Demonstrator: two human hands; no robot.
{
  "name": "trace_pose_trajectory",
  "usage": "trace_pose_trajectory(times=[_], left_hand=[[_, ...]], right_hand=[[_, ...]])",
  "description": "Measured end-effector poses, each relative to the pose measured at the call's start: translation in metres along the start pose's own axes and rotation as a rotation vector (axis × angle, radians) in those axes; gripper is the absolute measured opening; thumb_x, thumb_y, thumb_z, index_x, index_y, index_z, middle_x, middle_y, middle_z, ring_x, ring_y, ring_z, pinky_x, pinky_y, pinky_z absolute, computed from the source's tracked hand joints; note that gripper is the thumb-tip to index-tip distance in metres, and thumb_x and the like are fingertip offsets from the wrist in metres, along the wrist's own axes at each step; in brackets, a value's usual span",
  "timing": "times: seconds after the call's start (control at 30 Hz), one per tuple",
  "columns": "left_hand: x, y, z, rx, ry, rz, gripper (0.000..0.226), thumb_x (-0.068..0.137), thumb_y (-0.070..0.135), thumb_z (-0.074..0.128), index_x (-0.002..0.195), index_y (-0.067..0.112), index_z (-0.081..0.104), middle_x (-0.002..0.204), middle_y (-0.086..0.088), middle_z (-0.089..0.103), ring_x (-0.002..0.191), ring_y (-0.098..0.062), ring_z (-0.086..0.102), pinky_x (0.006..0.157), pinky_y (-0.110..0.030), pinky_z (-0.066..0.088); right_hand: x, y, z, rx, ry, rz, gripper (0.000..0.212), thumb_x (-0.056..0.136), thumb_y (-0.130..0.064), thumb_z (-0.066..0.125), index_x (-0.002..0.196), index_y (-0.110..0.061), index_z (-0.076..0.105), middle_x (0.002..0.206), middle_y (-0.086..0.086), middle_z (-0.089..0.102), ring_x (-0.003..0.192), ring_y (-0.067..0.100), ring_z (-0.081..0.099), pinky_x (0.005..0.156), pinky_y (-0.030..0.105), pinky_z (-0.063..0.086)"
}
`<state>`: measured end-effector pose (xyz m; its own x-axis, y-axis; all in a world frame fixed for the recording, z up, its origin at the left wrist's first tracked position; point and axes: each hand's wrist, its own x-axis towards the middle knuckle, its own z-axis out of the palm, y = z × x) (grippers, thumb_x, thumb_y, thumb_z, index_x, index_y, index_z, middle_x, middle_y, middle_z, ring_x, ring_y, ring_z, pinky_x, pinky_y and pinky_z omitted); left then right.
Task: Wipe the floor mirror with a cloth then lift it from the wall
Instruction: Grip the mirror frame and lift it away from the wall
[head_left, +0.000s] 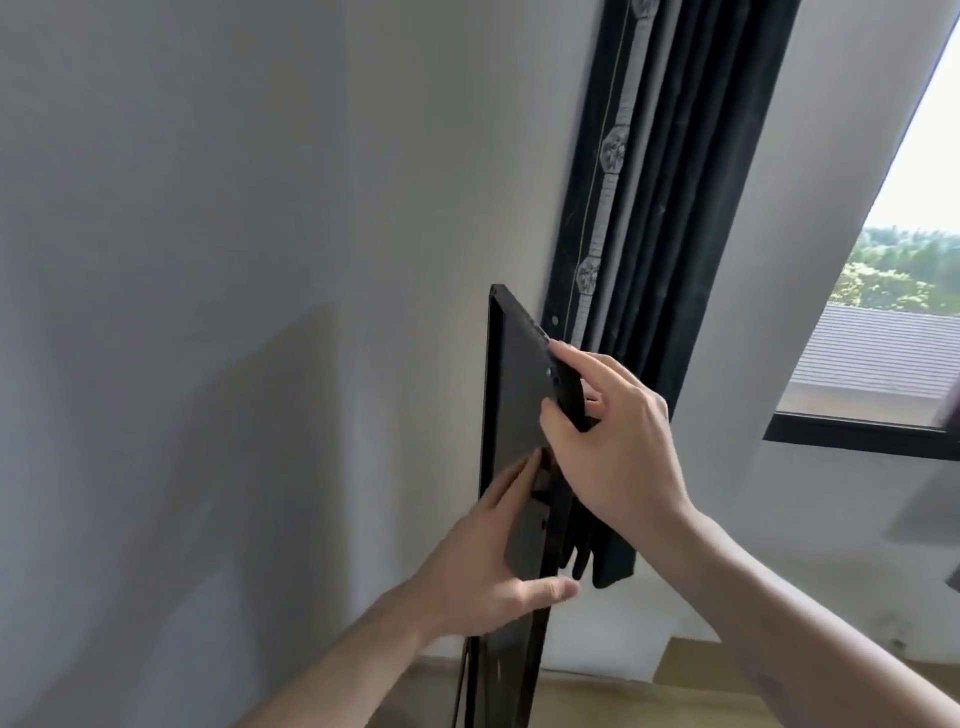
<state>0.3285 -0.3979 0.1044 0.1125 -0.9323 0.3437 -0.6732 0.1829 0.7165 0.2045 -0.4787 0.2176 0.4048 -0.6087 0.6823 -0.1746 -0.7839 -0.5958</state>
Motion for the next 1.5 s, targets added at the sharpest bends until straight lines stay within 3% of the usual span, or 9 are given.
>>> trace_pose_trajectory(times=[0.2, 0.33, 0.43, 0.6, 0.7, 0.8, 1.0, 1.3, 1.5], left_hand=[[0.108, -0.022, -0.014, -0.282, 0.239, -0.101, 0.051, 0.092, 0.025, 0.068, 0.141, 0.021, 0.056, 0.14, 0.004, 0.054, 0.121, -0.011, 0.062, 0.1, -0.032, 0.053], [0.204, -0.02, -0.033, -0.321, 0.352, -0.206, 0.053, 0.101, 0.017, 0.058, 0.151, 0.006, 0.042, 0.136, 0.0, 0.056, 0.105, -0.003, 0.064, 0.087, -0.006, 0.045], [0.266, -0.032, -0.029, -0.297, 0.338, -0.257, 0.064, 0.106, 0.033, 0.049, 0.162, 0.013, 0.026, 0.164, -0.007, 0.033, 0.147, -0.024, 0.04, 0.12, -0.03, 0.028], [0.354, -0.042, 0.015, -0.4, 0.131, -0.282, 0.055, 0.111, 0.035, 0.039, 0.159, 0.01, 0.032, 0.153, 0.002, 0.042, 0.14, -0.02, 0.043, 0.101, -0.013, 0.035], [0.389, -0.041, 0.053, -0.45, 0.073, -0.297, 0.059, 0.109, 0.042, 0.042, 0.158, 0.011, 0.034, 0.161, -0.005, 0.039, 0.148, -0.026, 0.039, 0.122, -0.033, 0.028], [0.401, -0.034, 0.081, -0.451, 0.055, -0.267, 0.059, 0.108, 0.041, 0.047, 0.156, 0.008, 0.038, 0.158, -0.006, 0.044, 0.148, -0.024, 0.04, 0.117, -0.026, 0.025], [0.441, -0.009, 0.155, -0.389, -0.052, -0.103, 0.036, 0.108, 0.038, 0.049, 0.129, 0.014, 0.065, 0.122, 0.003, 0.068, 0.118, -0.02, 0.063, 0.1, -0.028, 0.043], [0.494, 0.044, 0.286, -0.134, -0.037, 0.074, 0.032, 0.107, 0.03, 0.047, 0.086, 0.01, 0.061, 0.076, -0.013, 0.066, 0.075, -0.034, 0.058, 0.069, -0.044, 0.042], [0.549, 0.109, 0.379, -0.141, -0.035, 0.12, 0.032, 0.106, 0.024, 0.048, 0.078, 0.012, 0.056, 0.064, -0.011, 0.058, 0.065, -0.03, 0.054, 0.059, -0.04, 0.039]], right_hand=[[0.003, 0.036, -0.054, -0.021, 0.104, 0.12, 0.051, 0.092, -0.007, 0.066, 0.136, -0.032, 0.066, 0.083, -0.022, 0.073, 0.069, 0.007, 0.065, 0.061, 0.01, 0.049], [0.005, 0.061, -0.078, -0.016, 0.129, 0.183, 0.053, 0.094, -0.008, 0.067, 0.137, -0.039, 0.064, 0.093, -0.03, 0.072, 0.091, 0.009, 0.065, 0.068, 0.007, 0.05], [0.008, 0.079, -0.097, -0.074, 0.129, 0.199, 0.052, 0.096, -0.008, 0.064, 0.138, -0.039, 0.062, 0.108, -0.027, 0.072, 0.099, 0.002, 0.065, 0.079, 0.011, 0.053], [0.016, 0.114, -0.135, -0.191, 0.144, 0.284, 0.05, 0.099, -0.012, 0.062, 0.139, -0.042, 0.06, 0.113, -0.028, 0.07, 0.107, -0.005, 0.062, 0.09, 0.019, 0.055], [0.017, 0.135, -0.161, -0.23, 0.139, 0.329, 0.05, 0.102, -0.013, 0.059, 0.142, -0.042, 0.056, 0.116, -0.027, 0.069, 0.111, -0.005, 0.061, 0.092, 0.018, 0.056], [0.01, 0.153, -0.181, -0.269, 0.225, 0.338, 0.045, 0.102, -0.013, 0.06, 0.142, -0.033, 0.058, 0.114, -0.022, 0.071, 0.108, -0.003, 0.065, 0.087, 0.012, 0.055], [-0.02, 0.211, -0.238, -0.542, 0.492, 0.459, 0.008, 0.097, -0.028, 0.07, 0.101, -0.021, 0.072, 0.059, -0.018, 0.064, 0.058, 0.004, 0.064, 0.053, 0.009, 0.042], [-0.04, 0.335, -0.357, -0.583, 0.592, 0.68, 0.013, 0.097, -0.035, 0.065, 0.092, -0.025, 0.07, 0.068, 0.004, 0.068, 0.063, 0.024, 0.067, 0.064, 0.044, 0.058], [-0.038, 0.401, -0.462, -0.538, 0.671, 0.72, 0.007, 0.096, -0.031, 0.07, 0.1, -0.03, 0.075, 0.057, -0.019, 0.063, 0.05, 0.006, 0.056, 0.057, 0.02, 0.045]])
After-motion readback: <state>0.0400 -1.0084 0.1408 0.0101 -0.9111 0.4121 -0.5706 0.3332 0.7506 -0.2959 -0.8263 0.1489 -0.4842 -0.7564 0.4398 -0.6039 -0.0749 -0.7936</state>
